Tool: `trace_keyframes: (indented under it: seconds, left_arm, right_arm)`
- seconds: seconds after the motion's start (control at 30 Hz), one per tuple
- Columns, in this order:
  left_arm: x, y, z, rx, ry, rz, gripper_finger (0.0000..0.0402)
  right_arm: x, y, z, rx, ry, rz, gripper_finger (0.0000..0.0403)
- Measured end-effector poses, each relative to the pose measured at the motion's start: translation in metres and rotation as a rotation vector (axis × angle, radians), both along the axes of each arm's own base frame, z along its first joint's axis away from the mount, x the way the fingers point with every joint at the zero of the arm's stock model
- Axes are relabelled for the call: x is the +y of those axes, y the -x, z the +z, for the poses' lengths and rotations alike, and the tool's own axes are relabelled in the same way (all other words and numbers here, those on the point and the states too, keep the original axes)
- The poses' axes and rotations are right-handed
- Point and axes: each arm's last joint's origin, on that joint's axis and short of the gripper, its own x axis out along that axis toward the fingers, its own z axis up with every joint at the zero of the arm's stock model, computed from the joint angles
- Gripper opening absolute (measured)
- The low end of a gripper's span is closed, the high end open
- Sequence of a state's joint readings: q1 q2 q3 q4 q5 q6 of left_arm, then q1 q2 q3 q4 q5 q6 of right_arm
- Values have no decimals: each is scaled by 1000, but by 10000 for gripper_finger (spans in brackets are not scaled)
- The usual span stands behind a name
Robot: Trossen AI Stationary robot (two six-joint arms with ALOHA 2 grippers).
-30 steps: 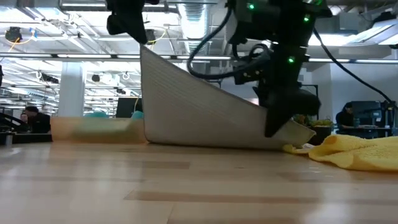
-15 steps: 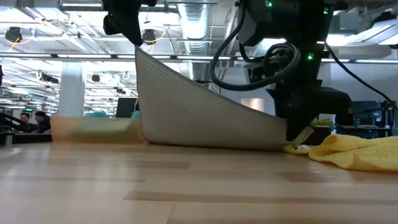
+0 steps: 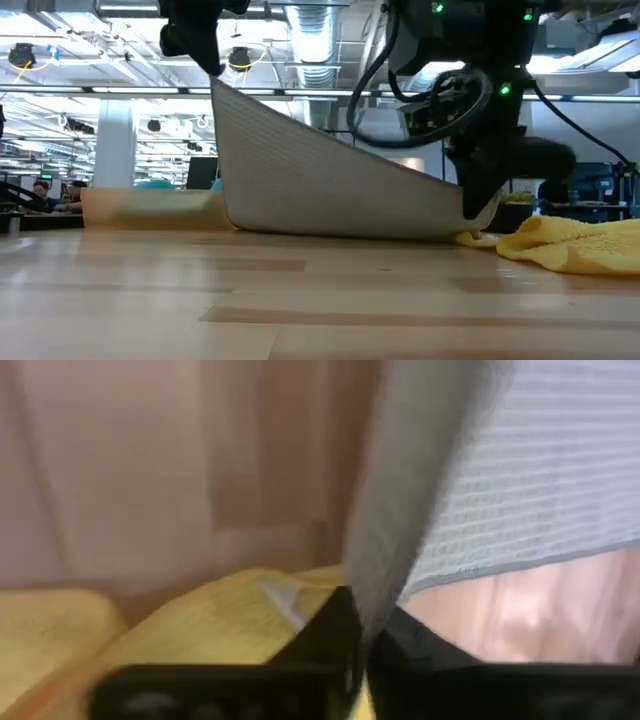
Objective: Fold microfiber towels
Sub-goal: Fold the gray microfiber towel
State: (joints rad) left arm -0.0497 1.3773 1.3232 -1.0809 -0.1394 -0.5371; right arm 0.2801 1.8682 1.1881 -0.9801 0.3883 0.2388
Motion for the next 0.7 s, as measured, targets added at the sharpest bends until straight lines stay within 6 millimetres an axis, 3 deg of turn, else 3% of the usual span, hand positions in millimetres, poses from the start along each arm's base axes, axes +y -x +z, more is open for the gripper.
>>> trace_keyframes:
  seconds: [0.17,0.5,0.7]
  left_arm:
    - [-7,3,-1,31,8,4,0]
    - [-34,7,-2,21,42,4,0]
    - [-53,11,-1,-1,23,38,0]
  right_arm:
    - [7,6,14,-27,-59,-6,18]
    - [14,29,73,-252,-191,-99,5]
    - [18,41,91,-323,-221,-127,3]
